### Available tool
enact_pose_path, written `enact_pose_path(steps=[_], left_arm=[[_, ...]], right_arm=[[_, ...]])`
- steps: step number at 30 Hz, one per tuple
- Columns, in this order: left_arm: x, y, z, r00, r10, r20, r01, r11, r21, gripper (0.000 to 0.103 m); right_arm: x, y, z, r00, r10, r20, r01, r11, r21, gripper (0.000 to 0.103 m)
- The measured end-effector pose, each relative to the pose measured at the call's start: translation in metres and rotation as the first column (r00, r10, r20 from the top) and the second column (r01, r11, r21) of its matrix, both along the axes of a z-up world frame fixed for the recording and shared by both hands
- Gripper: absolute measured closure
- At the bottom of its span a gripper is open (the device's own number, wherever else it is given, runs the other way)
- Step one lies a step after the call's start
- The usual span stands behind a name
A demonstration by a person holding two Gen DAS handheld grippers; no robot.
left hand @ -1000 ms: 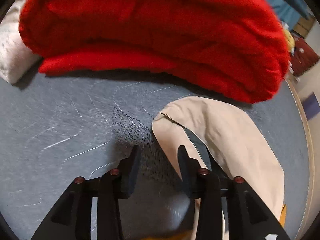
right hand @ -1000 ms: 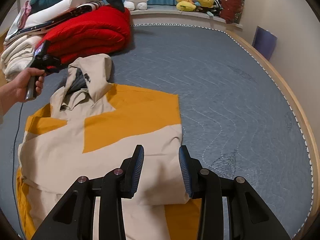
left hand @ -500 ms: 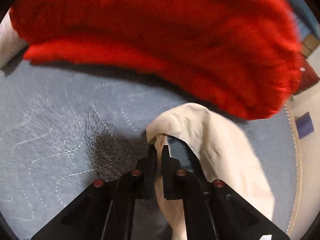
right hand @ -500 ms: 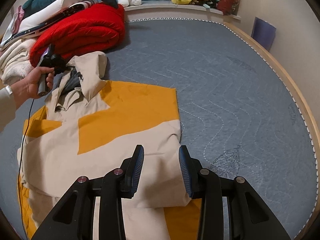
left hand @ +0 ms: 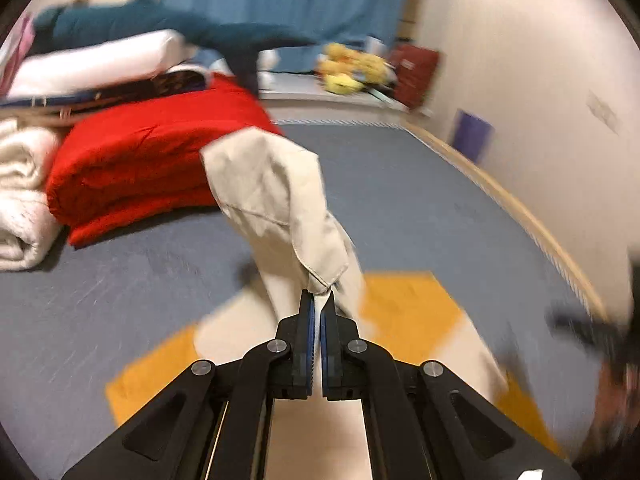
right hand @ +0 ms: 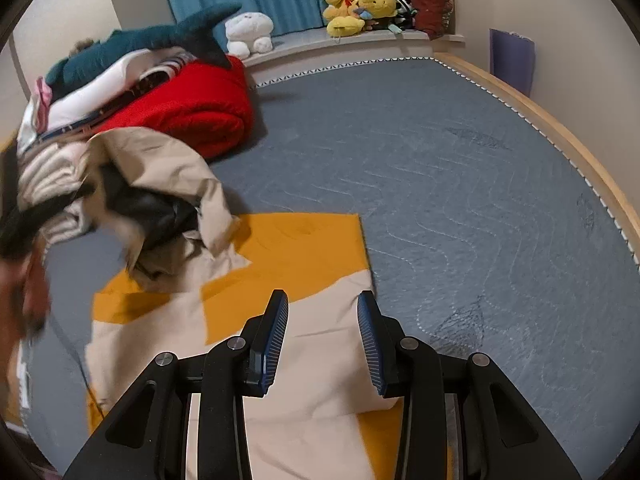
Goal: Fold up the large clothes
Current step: 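Fold the held hood down onto the jacket body with the left gripper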
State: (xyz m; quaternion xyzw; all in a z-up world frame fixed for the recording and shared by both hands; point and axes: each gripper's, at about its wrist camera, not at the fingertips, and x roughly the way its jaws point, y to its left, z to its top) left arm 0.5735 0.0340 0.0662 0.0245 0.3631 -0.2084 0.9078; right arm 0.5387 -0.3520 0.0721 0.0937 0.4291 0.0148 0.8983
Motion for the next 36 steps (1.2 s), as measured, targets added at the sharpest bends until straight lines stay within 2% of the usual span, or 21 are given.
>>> enact_pose_path(steps=[3, 5, 6, 7, 9, 10, 13, 15, 17, 18, 20, 22, 24, 25, 27, 31, 33, 36], left_arm=[[-0.078, -0.012, -0.019, 0.999, -0.04, -0.032, 0.043, 0.995, 0.096, 0.102], [-0.112, -0.011, -0.041, 0.994, 0.006, -0.107, 0.009, 0.99, 0.14, 0.092], [-0.127, -0.005, -0.059, 0.976, 0.074, -0.204, -0.047, 0.99, 0.135, 0.092], [-0.137, 0.003, -0.068, 0.953, 0.108, -0.282, -0.087, 0.992, 0.087, 0.092], [-0.149, 0.019, -0.073, 0.928, 0.144, -0.342, -0.159, 0.987, -0.017, 0.092], [-0.152, 0.025, -0.07, 0.929, 0.158, -0.335, -0.184, 0.982, -0.048, 0.092], [-0.148, 0.038, -0.061, 0.943, 0.186, -0.277, -0.226, 0.966, -0.122, 0.09], [-0.135, 0.044, -0.068, 0.932, 0.209, -0.296, -0.259, 0.956, -0.14, 0.089], [-0.121, 0.053, -0.084, 0.908, 0.228, -0.353, -0.303, 0.937, -0.173, 0.089], [-0.111, 0.059, -0.097, 0.886, 0.227, -0.405, -0.329, 0.923, -0.202, 0.088], [-0.102, 0.075, -0.121, 0.843, 0.255, -0.474, -0.389, 0.898, -0.208, 0.086], [-0.1, 0.092, -0.139, 0.794, 0.283, -0.537, -0.458, 0.861, -0.223, 0.086], [-0.098, 0.097, -0.153, 0.763, 0.265, -0.59, -0.491, 0.831, -0.261, 0.084], [-0.095, 0.097, -0.16, 0.745, 0.253, -0.617, -0.503, 0.821, -0.27, 0.083], [-0.092, 0.095, -0.166, 0.733, 0.256, -0.63, -0.51, 0.82, -0.261, 0.082], [-0.089, 0.09, -0.172, 0.73, 0.246, -0.638, -0.505, 0.823, -0.26, 0.079], [-0.086, 0.092, -0.179, 0.726, 0.245, -0.643, -0.509, 0.82, -0.263, 0.078], [-0.082, 0.101, -0.195, 0.696, 0.25, -0.674, -0.549, 0.789, -0.274, 0.079]], right_arm=[[-0.01, 0.003, 0.01, 0.999, 0.029, 0.022, -0.03, 0.999, 0.039, 0.065], [-0.015, 0.006, 0.014, 0.998, 0.046, 0.034, -0.048, 0.997, 0.06, 0.065], [-0.018, 0.008, 0.016, 0.998, 0.052, 0.041, -0.055, 0.995, 0.078, 0.063], [-0.02, 0.009, 0.016, 0.998, 0.052, 0.045, -0.056, 0.994, 0.093, 0.059], [-0.025, 0.011, 0.016, 0.998, 0.045, 0.046, -0.049, 0.994, 0.101, 0.054], [-0.027, 0.013, 0.017, 0.998, 0.044, 0.049, -0.049, 0.993, 0.104, 0.053], [-0.03, 0.025, 0.016, 0.995, 0.081, 0.063, -0.088, 0.99, 0.112, 0.051], [-0.03, 0.034, 0.014, 0.992, 0.107, 0.064, -0.115, 0.986, 0.123, 0.05], [-0.026, 0.042, 0.003, 0.991, 0.132, 0.034, -0.136, 0.977, 0.165, 0.05], [-0.023, 0.045, -0.004, 0.991, 0.137, 0.011, -0.136, 0.973, 0.187, 0.05], [-0.016, 0.05, -0.02, 0.989, 0.145, -0.043, -0.13, 0.963, 0.237, 0.05], [-0.008, 0.06, -0.038, 0.982, 0.163, -0.096, -0.129, 0.95, 0.285, 0.05], [-0.004, 0.073, -0.049, 0.974, 0.191, -0.12, -0.149, 0.943, 0.297, 0.05], [-0.002, 0.083, -0.053, 0.969, 0.215, -0.122, -0.172, 0.941, 0.291, 0.05], [-0.001, 0.108, -0.058, 0.952, 0.283, -0.115, -0.243, 0.93, 0.276, 0.05], [-0.006, 0.162, -0.063, 0.896, 0.437, -0.082, -0.413, 0.886, 0.211, 0.049], [-0.013, 0.188, -0.069, 0.865, 0.496, -0.081, -0.481, 0.864, 0.15, 0.047], [-0.028, 0.225, -0.085, 0.825, 0.554, -0.11, -0.558, 0.83, -0.009, 0.047]])
